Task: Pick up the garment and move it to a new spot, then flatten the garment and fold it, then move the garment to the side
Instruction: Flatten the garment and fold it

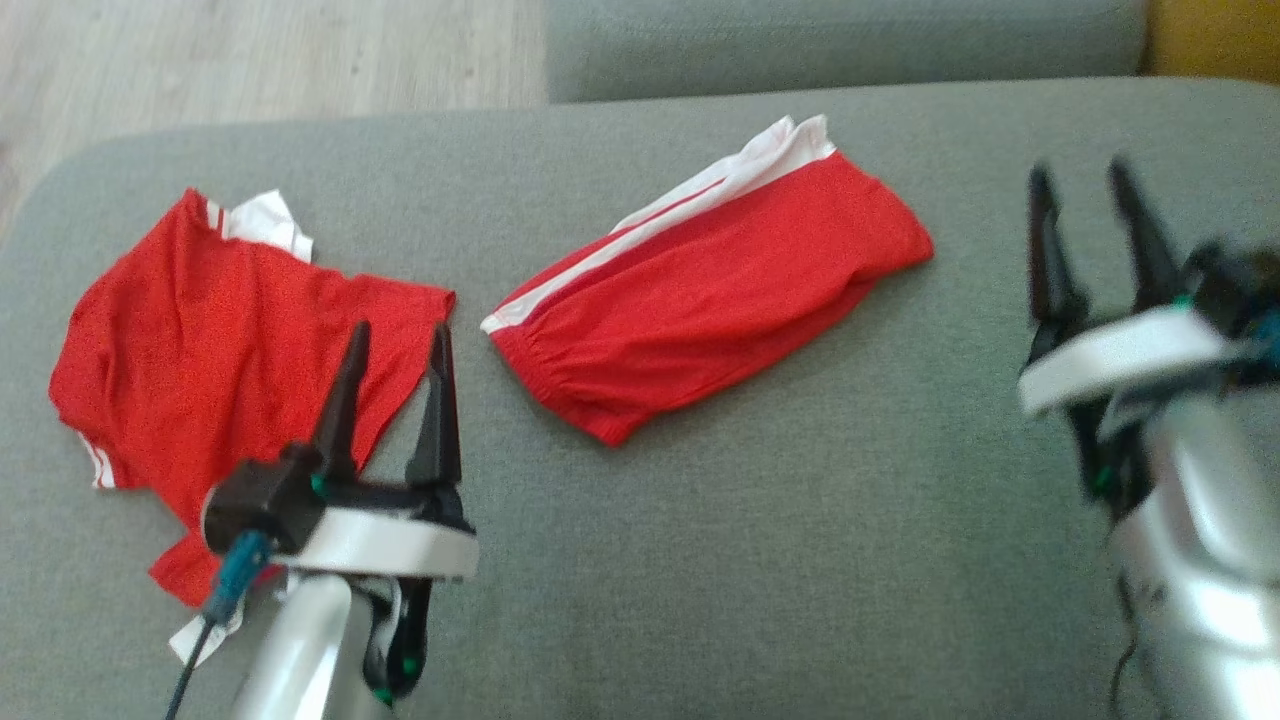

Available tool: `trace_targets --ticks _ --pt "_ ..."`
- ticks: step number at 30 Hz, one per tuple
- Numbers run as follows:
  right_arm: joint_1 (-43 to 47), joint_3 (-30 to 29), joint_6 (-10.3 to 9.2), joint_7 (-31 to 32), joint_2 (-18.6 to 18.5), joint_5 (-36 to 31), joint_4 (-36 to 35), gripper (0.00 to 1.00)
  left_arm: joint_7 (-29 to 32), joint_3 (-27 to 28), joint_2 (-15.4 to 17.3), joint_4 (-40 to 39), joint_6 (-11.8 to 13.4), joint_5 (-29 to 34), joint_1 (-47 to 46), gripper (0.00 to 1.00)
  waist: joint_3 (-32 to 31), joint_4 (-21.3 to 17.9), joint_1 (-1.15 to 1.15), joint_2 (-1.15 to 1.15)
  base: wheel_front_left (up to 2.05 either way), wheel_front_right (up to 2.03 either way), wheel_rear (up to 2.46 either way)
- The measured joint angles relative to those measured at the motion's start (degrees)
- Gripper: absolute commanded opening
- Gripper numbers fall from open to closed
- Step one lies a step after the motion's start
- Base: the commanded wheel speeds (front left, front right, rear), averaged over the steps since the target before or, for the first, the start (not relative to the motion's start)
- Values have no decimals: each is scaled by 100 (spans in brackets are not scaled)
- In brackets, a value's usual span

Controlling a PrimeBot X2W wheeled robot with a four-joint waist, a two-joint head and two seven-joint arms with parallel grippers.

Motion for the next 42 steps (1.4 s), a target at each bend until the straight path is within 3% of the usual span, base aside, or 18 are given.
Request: trace_targets --ticks 7,18,32,37,42 --pt "1439 -572 0 0 753 -605 -430 100 1 93 -96 100 -133 216 614 100 -264 -88 1 0 0 0 0" --pt "1842 -881 0 68 973 -960 -656 100 2 256 -188 -76 -227 377 828 100 -193 67 2 0 0 0 0" --pt "270 -1857 0 1157 879 -840 368 100 2 -347 -205 -130 -235 232 206 100 498 721 3 0 0 0 0" --pt "-608 -2427 0 1490 550 -792 1359 100 2 -612 -211 -127 -234 82 80 100 824 1173 3 0 0 0 0" --pt "-1093 -2627 0 1693 189 -1029 2134 100 1 -808 -214 -155 -224 -60 -45 100 1049 1522 3 0 0 0 0"
